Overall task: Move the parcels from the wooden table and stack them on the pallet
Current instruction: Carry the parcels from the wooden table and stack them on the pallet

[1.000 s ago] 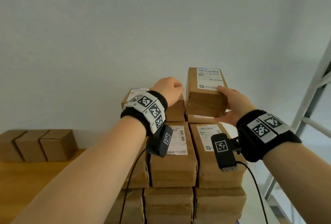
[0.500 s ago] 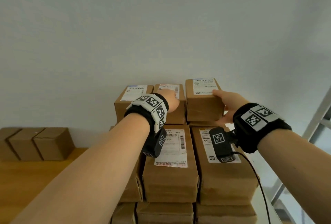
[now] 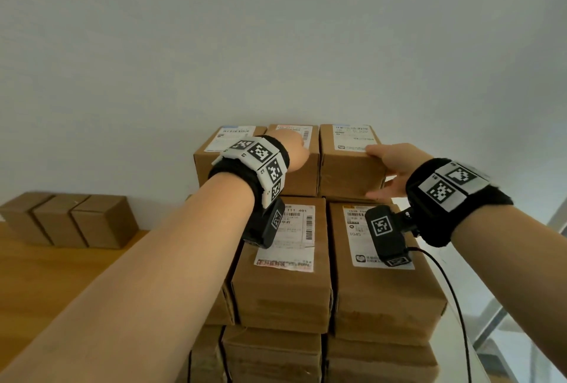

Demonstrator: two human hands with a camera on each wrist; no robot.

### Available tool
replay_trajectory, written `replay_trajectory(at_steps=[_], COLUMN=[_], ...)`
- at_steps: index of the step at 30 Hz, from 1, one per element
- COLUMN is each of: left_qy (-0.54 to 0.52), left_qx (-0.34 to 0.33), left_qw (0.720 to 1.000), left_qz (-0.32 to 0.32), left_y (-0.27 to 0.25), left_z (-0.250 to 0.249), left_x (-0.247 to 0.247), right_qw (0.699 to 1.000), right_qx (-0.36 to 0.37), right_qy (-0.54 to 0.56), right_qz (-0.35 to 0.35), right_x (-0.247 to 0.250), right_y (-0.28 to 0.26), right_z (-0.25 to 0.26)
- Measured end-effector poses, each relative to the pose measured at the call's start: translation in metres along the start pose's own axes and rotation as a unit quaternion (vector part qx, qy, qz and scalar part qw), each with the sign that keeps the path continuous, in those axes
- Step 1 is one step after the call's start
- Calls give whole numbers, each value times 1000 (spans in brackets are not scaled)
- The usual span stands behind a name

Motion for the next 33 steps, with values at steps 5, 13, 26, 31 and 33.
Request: replay_trajectory(at_steps=[5, 13, 26, 31, 33], left_qy=[14, 9, 17, 3, -11], left_qx=[8, 4, 6, 5, 2], left_qw=[1000, 1000, 1000, 1000, 1000], left_qz=[-9, 5, 22, 23, 21], left_y=[-1, -8, -12, -15, -16], left_z=[0, -2, -4, -4, -5], left_x=[1, 1, 1, 3, 5], right_qw=[999, 988, 956, 964, 971], right_qx=[31, 96, 138, 126, 120], right_qy=[-23, -112, -257, -232, -207], right_qz=[-14, -47, -39, -24, -15], right_x=[0, -4, -26, -26, -26], right_y=[0, -14, -29, -30, -34], right_z=[2, 11, 24, 25, 25])
Point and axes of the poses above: each hand's wrist, its own y-axis towards the middle knuckle, its own x-axis out of the back of the hand, z = x × y, the point moved 5 cm from there along y, towards the middle knuckle, and after that the axes turned 12 degrees about z, right-handed, at the moved point
